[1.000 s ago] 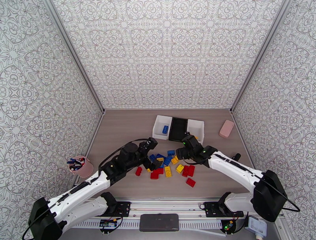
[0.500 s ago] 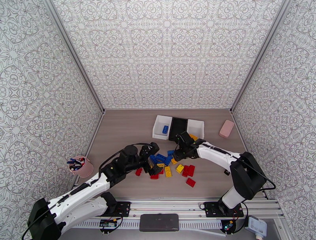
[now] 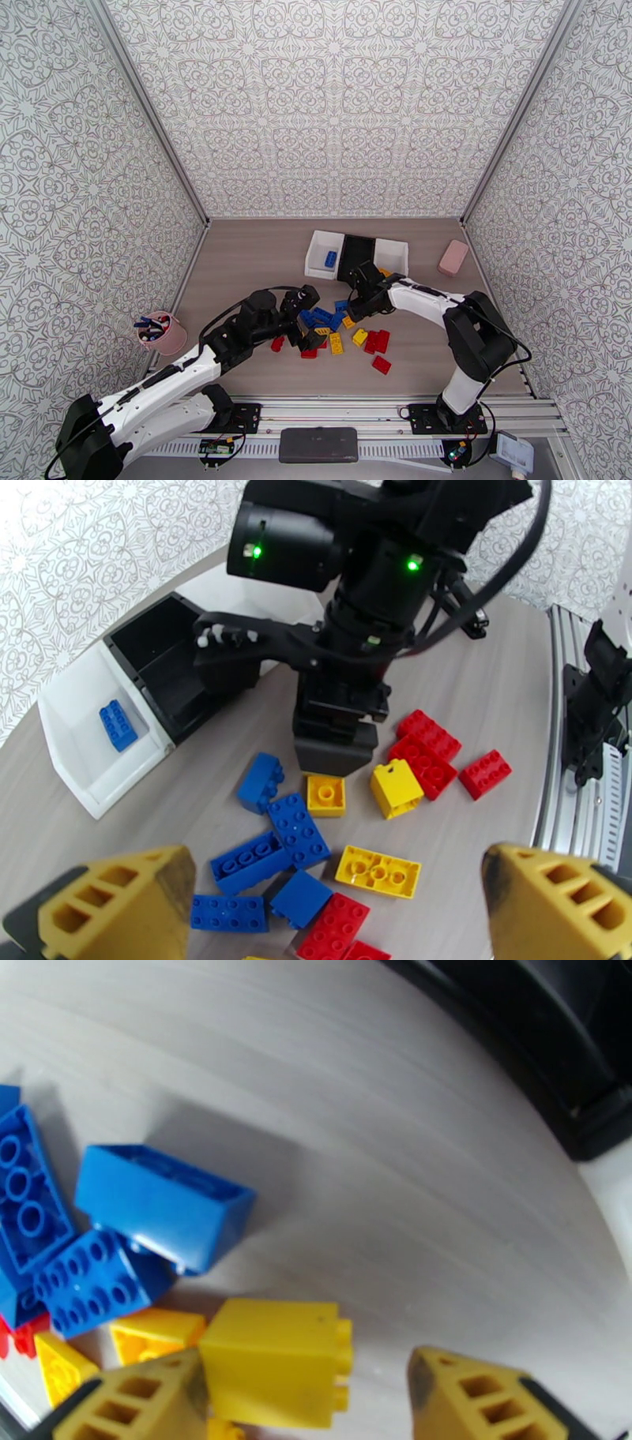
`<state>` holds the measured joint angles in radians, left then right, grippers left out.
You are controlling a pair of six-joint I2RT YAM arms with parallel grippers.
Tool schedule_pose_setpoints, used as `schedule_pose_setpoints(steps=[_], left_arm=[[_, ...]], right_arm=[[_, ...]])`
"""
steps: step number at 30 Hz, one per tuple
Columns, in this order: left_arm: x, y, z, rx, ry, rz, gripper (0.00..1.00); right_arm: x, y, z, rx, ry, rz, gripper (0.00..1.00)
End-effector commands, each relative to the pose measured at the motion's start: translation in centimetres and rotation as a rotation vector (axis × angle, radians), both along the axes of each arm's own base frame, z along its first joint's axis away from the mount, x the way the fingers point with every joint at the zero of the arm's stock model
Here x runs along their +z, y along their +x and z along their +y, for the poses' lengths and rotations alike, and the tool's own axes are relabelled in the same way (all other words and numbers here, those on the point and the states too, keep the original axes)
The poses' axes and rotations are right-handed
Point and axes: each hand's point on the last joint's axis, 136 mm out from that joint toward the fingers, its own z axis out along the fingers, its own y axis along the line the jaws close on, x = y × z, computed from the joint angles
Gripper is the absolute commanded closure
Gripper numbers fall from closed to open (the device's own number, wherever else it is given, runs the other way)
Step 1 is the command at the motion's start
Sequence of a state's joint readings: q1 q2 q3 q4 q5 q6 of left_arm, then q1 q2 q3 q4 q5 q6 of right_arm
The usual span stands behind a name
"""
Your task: Sort the legos into containers by color
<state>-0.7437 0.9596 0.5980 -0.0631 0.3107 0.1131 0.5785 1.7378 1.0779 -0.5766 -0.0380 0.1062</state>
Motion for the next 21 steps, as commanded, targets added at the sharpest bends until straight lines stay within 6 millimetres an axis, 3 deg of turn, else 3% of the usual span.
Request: schedule_pose_setpoints(steps=[1, 12, 16, 21], left_arm=[[-0.2, -0.3, -0.3, -0.021, -0.003, -0.009, 0.0], [0.0, -0.2, -0.3, -0.018, -0.005, -0.017, 0.0], [0.1, -0.1, -0.3, -0.016, -0.002, -0.027, 0.0], [0.5, 0.1, -0.2, -0.005, -0.005, -0.037, 0.0]], right_arm=[[0.2, 0.7, -0.4, -0.028, -0.017, 0.004, 0.35], [-0.9, 0.9, 0.3, -0.056, 0.0, 0.047, 0.34], [-0.5, 1.0, 0.7, -0.055, 0.024, 0.047, 0.5], [0.5, 1.0, 0.7, -0.064, 0.037, 0.029, 0.61]])
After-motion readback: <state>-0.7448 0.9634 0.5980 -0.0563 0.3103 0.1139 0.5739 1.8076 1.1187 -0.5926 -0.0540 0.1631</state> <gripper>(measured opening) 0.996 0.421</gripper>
